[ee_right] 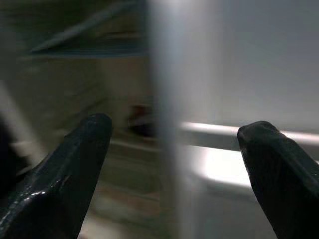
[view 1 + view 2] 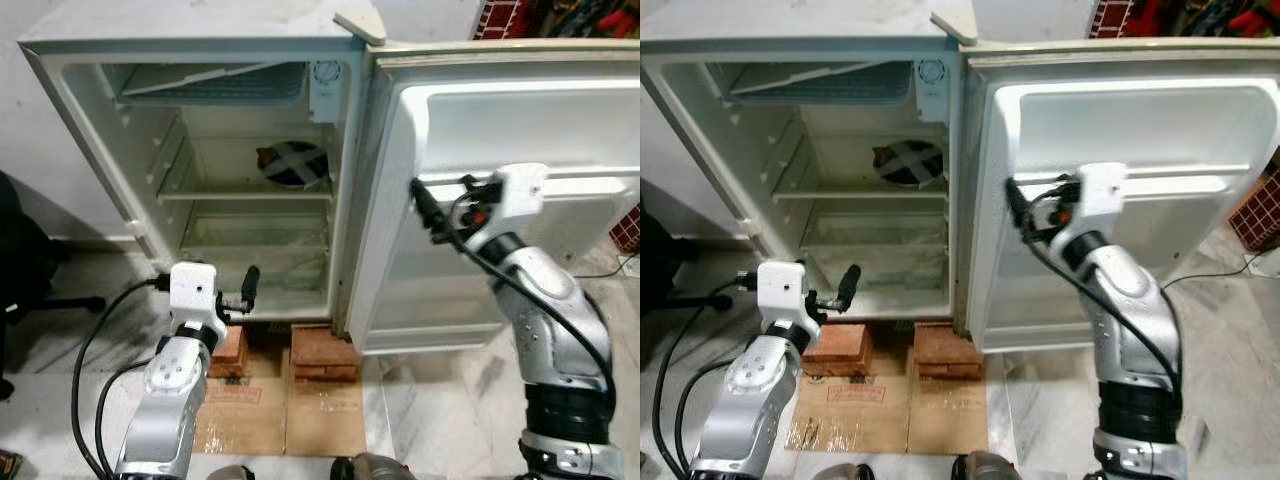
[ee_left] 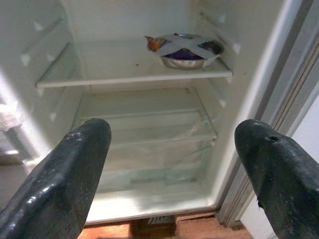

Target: Restocking fridge

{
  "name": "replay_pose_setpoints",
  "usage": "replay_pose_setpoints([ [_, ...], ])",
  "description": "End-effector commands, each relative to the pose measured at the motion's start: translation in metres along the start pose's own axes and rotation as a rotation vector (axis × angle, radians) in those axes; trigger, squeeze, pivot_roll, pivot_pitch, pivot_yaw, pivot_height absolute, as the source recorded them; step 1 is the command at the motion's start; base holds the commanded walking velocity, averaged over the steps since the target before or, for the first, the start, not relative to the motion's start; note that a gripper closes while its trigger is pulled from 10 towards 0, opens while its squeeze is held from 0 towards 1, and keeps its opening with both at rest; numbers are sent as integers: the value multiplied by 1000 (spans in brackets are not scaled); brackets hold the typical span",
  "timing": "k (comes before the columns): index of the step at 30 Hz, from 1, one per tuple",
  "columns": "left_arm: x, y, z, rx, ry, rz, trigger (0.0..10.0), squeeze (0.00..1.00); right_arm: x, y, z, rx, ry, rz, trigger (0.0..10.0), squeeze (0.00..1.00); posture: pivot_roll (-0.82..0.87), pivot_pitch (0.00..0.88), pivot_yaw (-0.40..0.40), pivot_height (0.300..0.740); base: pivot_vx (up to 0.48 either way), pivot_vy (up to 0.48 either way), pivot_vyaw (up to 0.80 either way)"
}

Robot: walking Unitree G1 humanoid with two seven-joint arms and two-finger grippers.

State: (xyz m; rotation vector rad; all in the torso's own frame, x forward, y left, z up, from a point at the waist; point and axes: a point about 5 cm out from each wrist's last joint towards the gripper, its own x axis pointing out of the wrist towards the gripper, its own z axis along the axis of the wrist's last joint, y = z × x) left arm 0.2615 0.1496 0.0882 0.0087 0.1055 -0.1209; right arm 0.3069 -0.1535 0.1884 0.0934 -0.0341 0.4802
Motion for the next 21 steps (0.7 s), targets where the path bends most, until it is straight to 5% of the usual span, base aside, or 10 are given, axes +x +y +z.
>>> replay_pose_setpoints([
  [1, 1, 4, -4, 18, 19, 34, 10000, 0, 4, 18, 4, -37, -21, 92, 10000, 0, -7, 93, 35, 740, 0, 0, 0],
  [15, 10, 1, -2, 19, 12, 13, 10000, 0, 2, 35, 13, -61, -78, 174, 10000, 0, -20, 77, 43, 740, 0, 0, 0],
  [21, 12, 0, -1, 24, 4, 19, 10000, 0, 26, 70, 22, 14, -135, 280, 10000, 0, -9, 72, 35, 740, 0, 0, 0],
])
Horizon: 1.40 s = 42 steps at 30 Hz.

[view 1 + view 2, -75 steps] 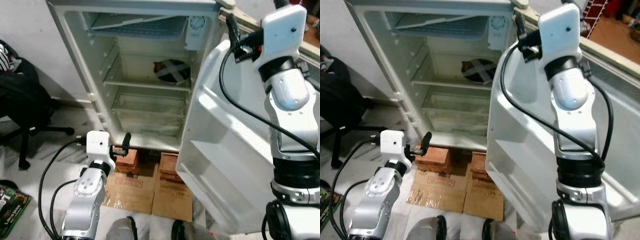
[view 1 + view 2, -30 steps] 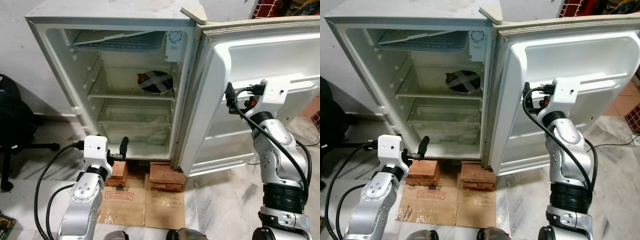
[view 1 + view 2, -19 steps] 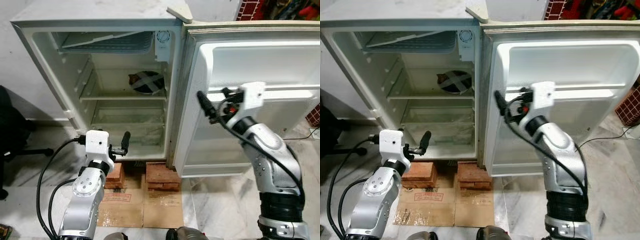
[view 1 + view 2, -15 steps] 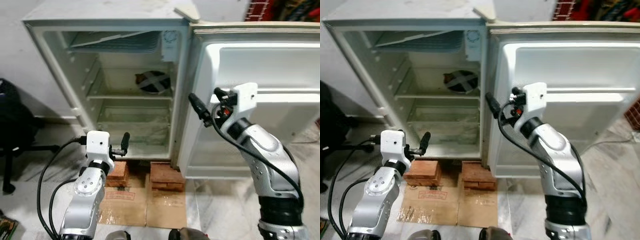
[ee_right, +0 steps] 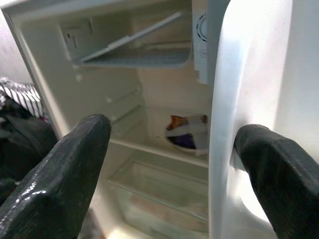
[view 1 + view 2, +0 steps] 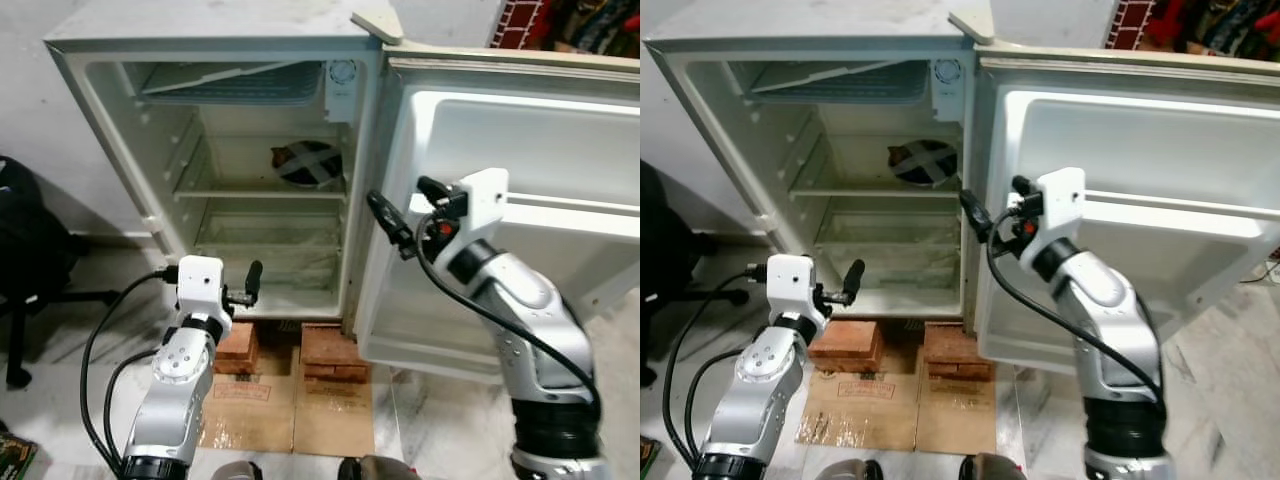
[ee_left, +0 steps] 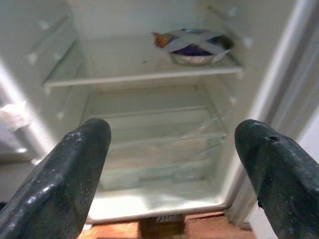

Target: Restocking fridge

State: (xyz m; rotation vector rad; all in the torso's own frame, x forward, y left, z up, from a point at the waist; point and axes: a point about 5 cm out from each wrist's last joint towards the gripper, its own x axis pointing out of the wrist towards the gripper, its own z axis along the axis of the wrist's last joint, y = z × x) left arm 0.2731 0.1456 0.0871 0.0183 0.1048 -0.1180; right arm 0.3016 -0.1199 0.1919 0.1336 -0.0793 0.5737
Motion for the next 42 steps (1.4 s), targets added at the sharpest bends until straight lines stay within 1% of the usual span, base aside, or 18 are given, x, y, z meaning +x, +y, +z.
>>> replay_pose_setpoints([
  [1, 0, 4, -2, 13, 3, 20, 10000, 0, 22, 41, 20, -7, -85, 210, 10000, 0, -6, 72, 33, 740, 0, 0, 0],
  [5, -1, 4, -2, 13, 3, 23, 10000, 0, 22, 47, 19, 16, -82, 247, 10000, 0, -4, 71, 30, 740, -66, 0, 0],
  [12, 0, 4, -2, 16, 3, 22, 10000, 0, 12, 57, 22, 162, -80, 371, 10000, 0, -14, 73, 37, 740, -273, 0, 0],
  [15, 1, 4, -2, 16, 3, 18, 10000, 0, 9, 55, 27, 142, -93, 387, 10000, 0, -17, 71, 43, 740, -279, 0, 0],
  [16, 2, 4, -2, 17, 4, 15, 10000, 0, 9, 49, 37, -25, -137, 323, 10000, 0, -24, 69, 48, 740, -281, 0, 0],
  [17, 2, 4, -2, 17, 4, 15, 10000, 0, 9, 49, 37, -25, -137, 323, 10000, 0, -24, 69, 48, 740, -281, 0, 0],
  [18, 3, 5, -2, 18, 4, 11, 10000, 0, 9, 43, 53, -186, -205, 255, 10000, 0, -30, 66, 50, 740, -274, 0, 0],
  [20, 5, 4, -2, 19, 3, 5, 10000, 0, 8, 35, 73, -278, -291, 146, 10000, 0, -35, 58, 51, 740, -133, 0, 0],
  [24, 7, 4, -1, 19, 0, 2, 10000, 0, 6, 29, 83, -308, -336, 71, 10000, 0, -39, 54, 52, 740, 0, 0, 0],
  [25, 7, 4, -1, 20, -1, 1, 10000, 0, 5, 25, 89, -349, -359, 19, 10000, 0, -41, 52, 53, 740, 0, 0, 0],
  [26, 8, 4, -1, 21, -3, -1, 10000, 0, 3, 23, 106, -445, -422, -41, 10000, 0, -42, 49, 57, 740, 0, 0, 0],
  [27, 8, 4, -1, 21, -3, -1, 10000, 0, 3, 23, 106, -445, -422, -41, 10000, 0, -42, 49, 57, 740, 0, 0, 0],
  [30, 9, 4, -1, 23, -4, -2, 10000, 0, -1, 24, 128, -550, -494, -96, 10000, 0, -46, 48, 61, 740, 0, 0, 0],
  [33, 10, 4, -1, 22, -5, -6, 10000, 0, -6, 21, 160, -740, -611, -213, 10000, 0, -49, 43, 63, 740, -239, 0, 0],
  [35, 11, 4, -1, 24, -7, -9, 10000, 0, -10, 14, 173, -826, -664, -297, 10000, 0, -48, 38, 62, 740, -202, 0, 0],
  [37, 12, 4, -1, 24, -4, -9, 10000, 0, -12, 4, 175, -843, -661, -353, 10000, 0, -50, 33, 60, 740, -238, 0, 0],
  [39, 12, 2, -1, 16, -9, -16, 10000, 0, -16, -20, 168, -892, -590, -501, 10000, 0, -46, 31, 59, 740, -398, 0, 0],
  [42, 11, 3, -1, 18, -8, -7, 10000, 0, -21, -46, 155, -875, -491, -635, 10000, 0, -46, 31, 59, 740, 0, 0, 0],
])
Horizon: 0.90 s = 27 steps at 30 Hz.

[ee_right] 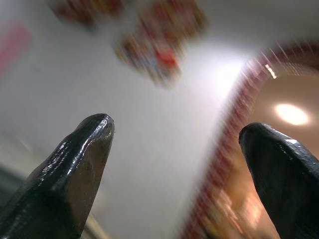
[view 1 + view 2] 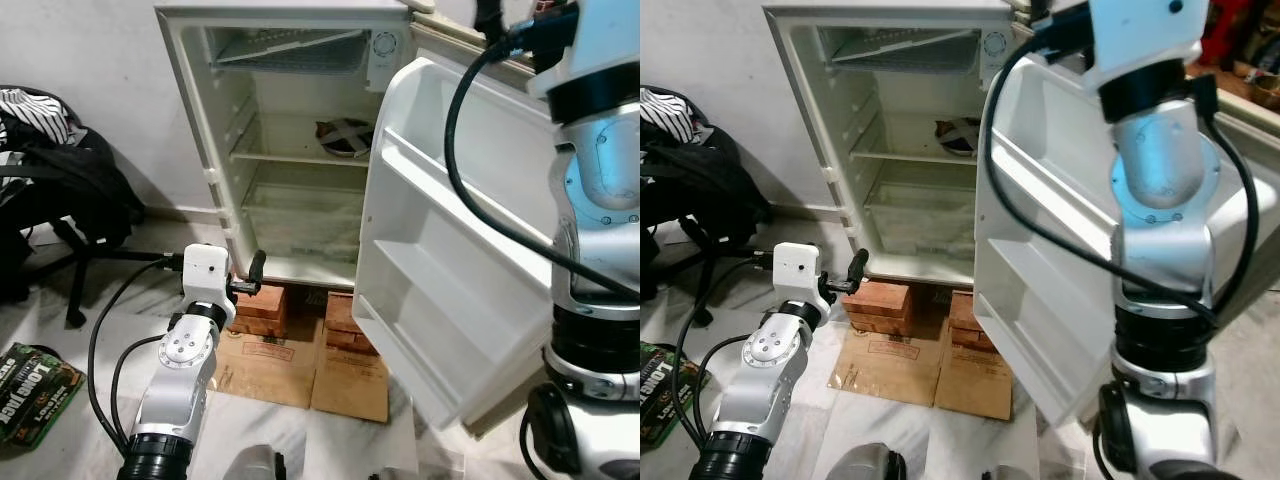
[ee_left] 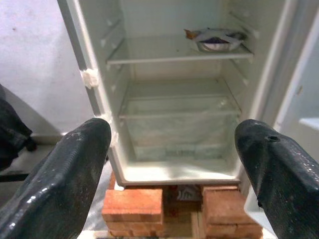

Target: Restocking fridge

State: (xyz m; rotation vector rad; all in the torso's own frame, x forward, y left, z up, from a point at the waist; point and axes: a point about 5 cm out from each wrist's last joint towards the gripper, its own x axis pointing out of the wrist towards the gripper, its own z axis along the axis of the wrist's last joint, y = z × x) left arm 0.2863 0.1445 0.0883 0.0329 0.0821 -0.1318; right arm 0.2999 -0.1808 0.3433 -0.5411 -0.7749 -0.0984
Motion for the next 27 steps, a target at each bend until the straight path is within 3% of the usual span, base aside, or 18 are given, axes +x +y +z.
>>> replay_pose_setpoints([
  [1, -2, 3, -4, -1, 13, 9, 10000, 0, -6, -10, -23, -47, 123, -83, 10000, 0, -40, 36, 51, 740, 0, 0, 0],
  [3, -4, 3, -4, -5, 10, 13, 10000, 0, -20, -18, -57, -85, 309, -150, 10000, 0, -36, 39, 48, 740, 0, 0, 0],
  [4, -5, 4, -4, -5, 10, 14, 10000, 0, -28, -19, -72, -67, 392, -158, 10000, 0, -36, 39, 48, 740, 0, 0, 0],
  [5, -6, 4, -5, -6, 9, 13, 10000, 0, -45, -14, -103, -37, 576, -141, 10000, 0, -32, 44, 48, 740, 0, 0, 0],
  [7, -7, 4, -5, -6, 9, 13, 10000, 0, -61, -9, -123, 47, 704, -159, 10000, 0, -29, 46, 46, 740, 0, 0, 0],
  [8, -7, 4, -5, -5, 10, 13, 10000, 0, -77, 4, -140, 156, 816, -140, 10000, 0, -22, 52, 46, 740, 0, 0, 0],
  [9, -7, 4, -5, -5, 10, 13, 10000, 0, -77, 4, -140, 156, 816, -140, 10000, 0, -22, 52, 46, 740, 0, 0, 0],
  [11, -9, 5, -6, -2, 16, 14, 10000, 0, -100, 41, -158, 370, 970, -27, 10000, 0, -18, 56, 45, 740, 0, 0, 0],
  [13, -9, 5, -6, -1, 16, 14, 10000, 0, -102, 48, -159, 403, 982, 1, 10000, 0, -12, 58, 45, 740, 0, 0, 0],
  [17, -11, 7, -8, 4, 22, 18, 10000, 0, -107, 82, -159, 602, 1015, 68, 10000, 0, 6, 58, 41, 740, 0, 0, 0],
  [18, -11, 7, -8, 4, 22, 18, 10000, 0, -107, 82, -159, 602, 1015, 68, 10000, 0, 6, 58, 41, 740, 0, 0, 0],
  [19, -12, 9, -8, 6, 23, 23, 10000, 0, -104, 98, -154, 645, 1002, 131, 10000, 0, 9, 56, 39, 740, 0, 0, 0],
  [21, -13, 10, -8, 8, 23, 29, 10000, 0, -100, 107, -149, 667, 978, 185, 10000, 0, 12, 56, 38, 740, 0, 0, 0],
  [27, -15, 10, -8, 7, 22, 31, 10000, 0, -105, 111, -147, 673, 957, 215, 10000, 0, 9, 55, 36, 740, 0, 0, 0],
])
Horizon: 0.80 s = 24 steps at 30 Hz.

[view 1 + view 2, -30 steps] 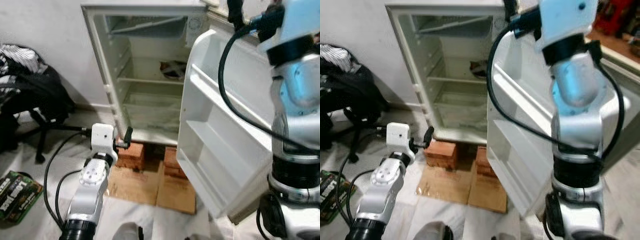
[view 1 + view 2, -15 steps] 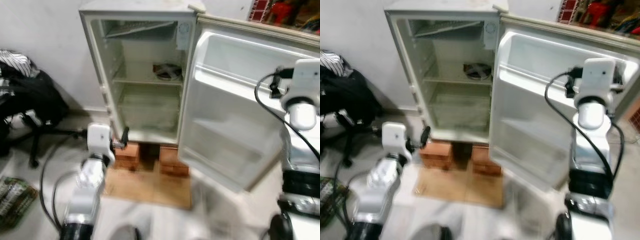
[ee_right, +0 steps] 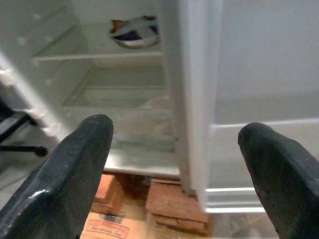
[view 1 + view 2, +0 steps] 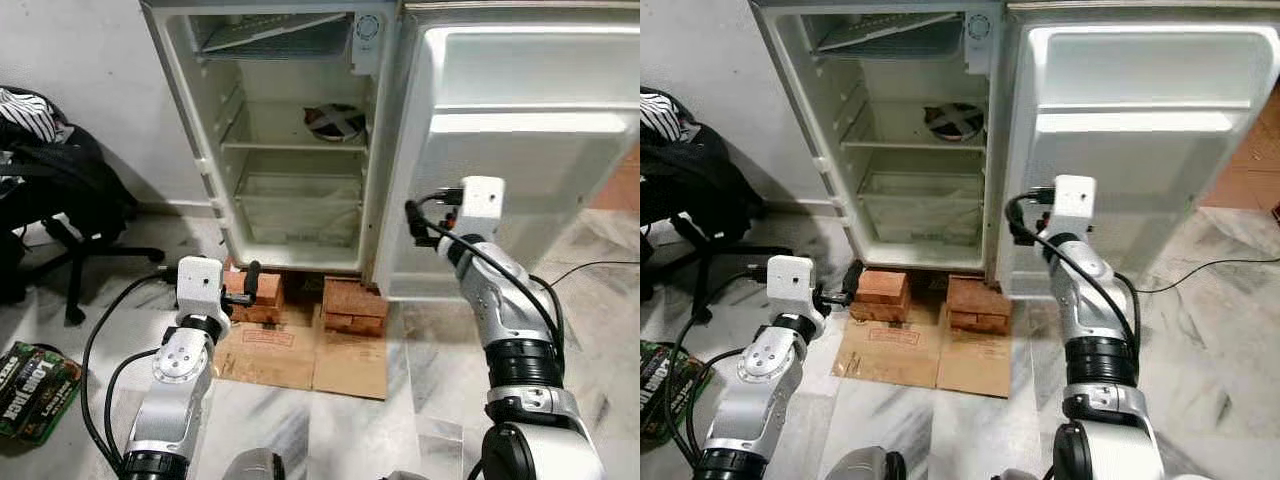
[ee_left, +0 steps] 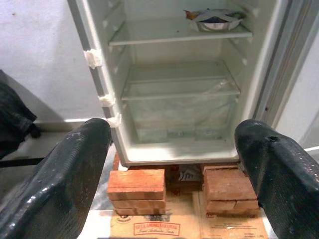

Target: Restocking fridge

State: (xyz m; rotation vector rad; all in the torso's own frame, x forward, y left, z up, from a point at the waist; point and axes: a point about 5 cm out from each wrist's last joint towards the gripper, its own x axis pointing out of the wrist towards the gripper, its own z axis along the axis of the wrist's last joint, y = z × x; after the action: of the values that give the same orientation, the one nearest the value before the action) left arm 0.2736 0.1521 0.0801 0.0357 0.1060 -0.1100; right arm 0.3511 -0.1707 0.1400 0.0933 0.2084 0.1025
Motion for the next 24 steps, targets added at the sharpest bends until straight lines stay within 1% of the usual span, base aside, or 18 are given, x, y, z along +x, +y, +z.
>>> replay_pose_setpoints([
  [1, -3, 4, 1, 2, -4, 9, 10000, 0, -5, -1, -8, -24, -3, -12, 10000, 0, 9, 52, 35, 740, 0, 0, 0],
  [2, -4, 4, 1, 3, -8, 17, 10000, 0, -9, -5, -11, -57, -16, -43, 10000, 0, 9, 50, 35, 740, 0, 0, 0],
  [3, -4, 4, 1, 3, -8, 17, 10000, 0, -9, -5, -11, -57, -16, -43, 10000, 0, 9, 50, 35, 740, 0, 0, 0],
  [5, -3, 4, 3, -1, -12, 23, 10000, 0, -13, -8, -16, -91, -5, -55, 10000, 0, 8, 50, 36, 740, 0, 0, 0],
  [7, -4, 4, 4, -9, -25, 19, 10000, 0, -16, -13, -23, -102, 8, -90, 10000, 0, 5, 51, 38, 740, 0, 0, 0],
  [10, -5, 4, 4, -12, -25, 17, 10000, 0, -17, -11, -25, -89, 8, -84, 10000, 0, 3, 54, 38, 740, 0, 0, 0],
  [15, -7, 3, 3, -17, -24, 14, 10000, 0, -18, 3, -22, -113, -42, -14, 10000, 0, 10, 60, 35, 740, 0, 0, 0],
  [17, -8, 2, 2, -23, -26, 14, 10000, 0, -18, 8, -21, -102, -67, 11, 10000, 0, 16, 60, 30, 740, 135, 0, 0],
  [21, -12, 2, 1, -24, -22, 16, 10000, 0, -17, 15, -22, -100, -74, 34, 10000, 0, 22, 64, 26, 740, 278, 0, 800],
  [24, -14, 2, 1, -26, -22, 17, 10000, 0, -18, 18, -22, -107, -81, 49, 10000, 0, 26, 71, 26, 740, 339, 0, 519],
])
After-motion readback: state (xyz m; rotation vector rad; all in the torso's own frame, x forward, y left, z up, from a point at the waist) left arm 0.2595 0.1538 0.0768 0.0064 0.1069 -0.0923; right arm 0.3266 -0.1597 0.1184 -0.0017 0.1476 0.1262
